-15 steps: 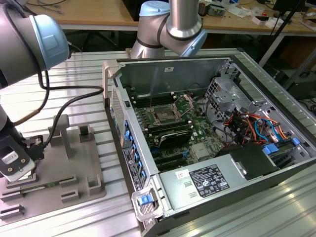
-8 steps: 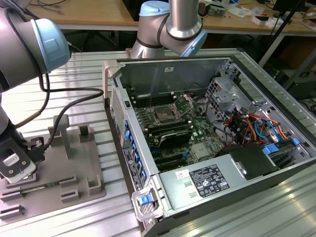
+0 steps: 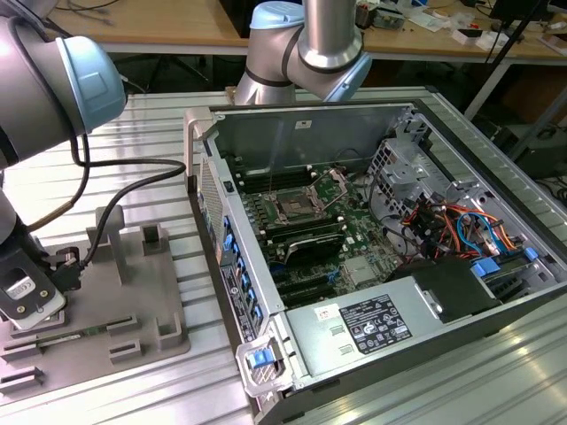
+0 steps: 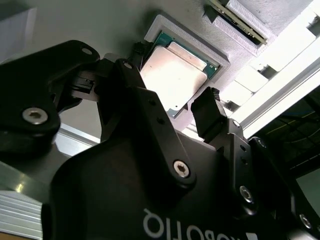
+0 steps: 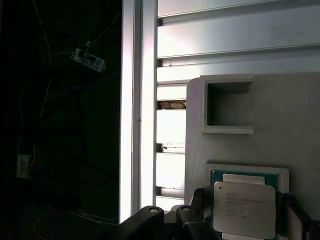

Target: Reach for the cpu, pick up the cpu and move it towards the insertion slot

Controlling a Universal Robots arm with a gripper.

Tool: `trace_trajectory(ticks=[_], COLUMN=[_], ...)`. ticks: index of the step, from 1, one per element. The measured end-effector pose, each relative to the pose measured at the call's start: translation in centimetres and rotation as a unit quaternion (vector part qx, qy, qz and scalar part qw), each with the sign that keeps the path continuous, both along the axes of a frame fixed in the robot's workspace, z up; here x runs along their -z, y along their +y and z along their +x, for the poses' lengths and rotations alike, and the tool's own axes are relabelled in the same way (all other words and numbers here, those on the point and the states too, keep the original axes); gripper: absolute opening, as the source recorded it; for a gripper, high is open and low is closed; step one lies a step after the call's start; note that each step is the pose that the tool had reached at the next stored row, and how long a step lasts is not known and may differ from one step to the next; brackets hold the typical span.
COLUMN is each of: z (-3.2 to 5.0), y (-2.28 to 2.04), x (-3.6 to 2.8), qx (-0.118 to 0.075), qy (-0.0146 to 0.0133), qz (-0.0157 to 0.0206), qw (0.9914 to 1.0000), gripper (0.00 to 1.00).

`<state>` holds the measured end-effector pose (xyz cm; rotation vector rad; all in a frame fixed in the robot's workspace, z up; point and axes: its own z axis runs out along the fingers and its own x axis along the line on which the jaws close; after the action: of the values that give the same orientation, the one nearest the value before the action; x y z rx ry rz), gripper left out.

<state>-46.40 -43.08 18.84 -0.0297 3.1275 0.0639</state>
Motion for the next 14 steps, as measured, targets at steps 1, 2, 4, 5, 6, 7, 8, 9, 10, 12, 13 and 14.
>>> trace_trajectory(ticks=[1,2,4,5,6,7,8,9,10,12,13,14], z=[0.00,0.00,0.01,0.04,0.07,0.10,0.12,0.13,0.13,0.13,0.14,0.14], y=[0.00,0.00,0.00,0.01,0.00,0.00,0.00,0.00,0.00,0.00,0.00,0.00], x=[0.00,0.00,0.00,0.02,0.01,0.01,0.01,0.01,0.00,0.00,0.00,0.00], qx=[0.000,0.000,0.000,0.000,0.000,0.000,0.000,0.000,0.000,0.000,0.000,0.000], qy=[0.0000,0.0000,0.0000,-0.0001,0.0001,0.0004,0.0006,0.0006,0.0008,0.0007,0.0007,0.0007], qz=[0.0000,0.0000,0.0000,0.0001,0.0001,0.0001,0.0001,0.0002,0.0001,0.0001,0.0001,0.0001], qw=[1.00000,1.00000,1.00000,1.00000,1.00000,1.00000,1.00000,1.00000,1.00000,1.00000,1.00000,1.00000], gripper=[0.65,0.65,0.58,0.58,0.58,0.58,0.58,0.58,0.58,0.55,0.55,0.55])
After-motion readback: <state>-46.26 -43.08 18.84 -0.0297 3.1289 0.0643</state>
